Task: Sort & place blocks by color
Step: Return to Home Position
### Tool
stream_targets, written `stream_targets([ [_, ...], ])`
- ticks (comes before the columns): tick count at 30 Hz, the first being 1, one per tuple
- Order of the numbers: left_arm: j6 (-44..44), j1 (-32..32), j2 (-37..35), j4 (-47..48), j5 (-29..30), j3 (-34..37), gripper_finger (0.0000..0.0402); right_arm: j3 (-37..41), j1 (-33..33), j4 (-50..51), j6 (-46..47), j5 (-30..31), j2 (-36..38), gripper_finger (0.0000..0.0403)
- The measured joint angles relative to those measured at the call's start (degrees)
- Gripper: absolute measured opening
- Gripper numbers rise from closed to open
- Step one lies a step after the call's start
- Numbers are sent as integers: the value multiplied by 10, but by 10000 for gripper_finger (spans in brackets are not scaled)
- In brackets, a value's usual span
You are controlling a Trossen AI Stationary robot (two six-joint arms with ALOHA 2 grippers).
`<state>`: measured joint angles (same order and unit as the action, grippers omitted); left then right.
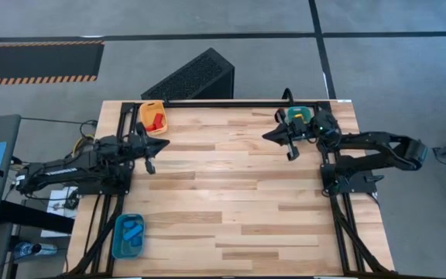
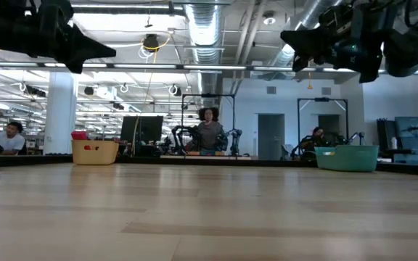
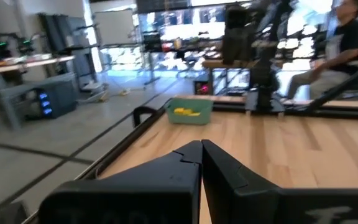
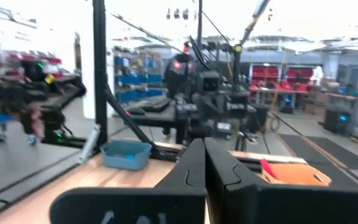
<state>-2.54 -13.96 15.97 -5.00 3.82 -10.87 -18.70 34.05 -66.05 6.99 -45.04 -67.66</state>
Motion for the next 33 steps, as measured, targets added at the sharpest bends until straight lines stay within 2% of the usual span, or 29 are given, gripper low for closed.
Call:
stream_targets([
  [3,3,0,0,14,18,-5,0,0,21,-37,47,-37,0,8],
  [7,6,0,0,11,13,-19,0,0,45,-45,92,-102,26,8],
  [9,2,0,0,12,11,-22,0,5,53,-45,95,-110,40,8],
  [16,5,0,0,43,23,-22,0,12,69,-44,134,-103,88,4],
  [19,7,0,0,39,0,-22,0,13,69,-39,151,-110,106,4],
  [22,8,0,0,69,-23,-22,0,37,60,-32,128,-115,126,3],
  [28,18,0,0,81,-31,-13,0,126,52,-32,109,-49,153,3],
  [33,4,-7,0,72,-36,-13,0,144,54,-33,102,-32,168,2],
])
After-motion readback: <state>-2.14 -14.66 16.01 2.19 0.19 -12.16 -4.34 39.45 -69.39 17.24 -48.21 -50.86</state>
